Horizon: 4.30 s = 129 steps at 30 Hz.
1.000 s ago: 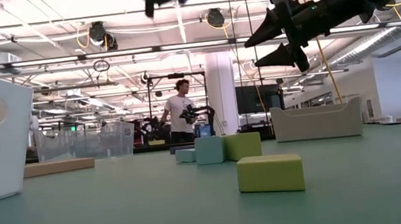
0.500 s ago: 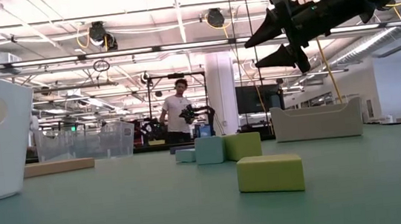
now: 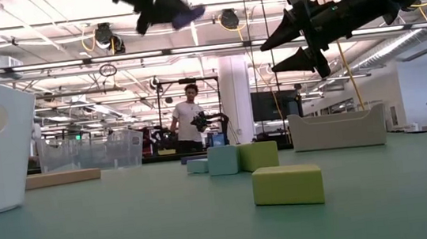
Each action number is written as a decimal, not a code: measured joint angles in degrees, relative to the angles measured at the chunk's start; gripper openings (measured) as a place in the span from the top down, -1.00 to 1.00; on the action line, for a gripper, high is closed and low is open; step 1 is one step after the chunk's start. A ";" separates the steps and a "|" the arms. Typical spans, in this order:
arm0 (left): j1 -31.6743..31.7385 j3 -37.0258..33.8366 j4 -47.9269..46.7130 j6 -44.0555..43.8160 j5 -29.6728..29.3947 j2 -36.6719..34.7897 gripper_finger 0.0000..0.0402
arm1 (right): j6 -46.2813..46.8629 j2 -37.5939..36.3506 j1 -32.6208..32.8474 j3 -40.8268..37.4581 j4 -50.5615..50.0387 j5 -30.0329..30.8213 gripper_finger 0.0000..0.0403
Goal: Sort & place blocks by color
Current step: Put the middle violet block into the transparent bin, then put the top violet block into the transparent bin
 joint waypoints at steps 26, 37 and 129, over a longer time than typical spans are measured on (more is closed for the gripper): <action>22.30 -15.43 -30.74 -13.52 -7.29 -0.07 0.41 | -0.14 0.00 0.01 0.00 -0.01 0.00 -0.30; 24.72 -16.28 -29.42 -14.71 -7.75 -0.07 -0.10 | 0.04 0.00 0.02 0.00 0.03 -0.22 -0.30; 9.08 -12.68 21.57 24.24 -5.75 30.43 0.45 | 0.07 0.00 0.02 -0.02 0.08 -0.28 -0.30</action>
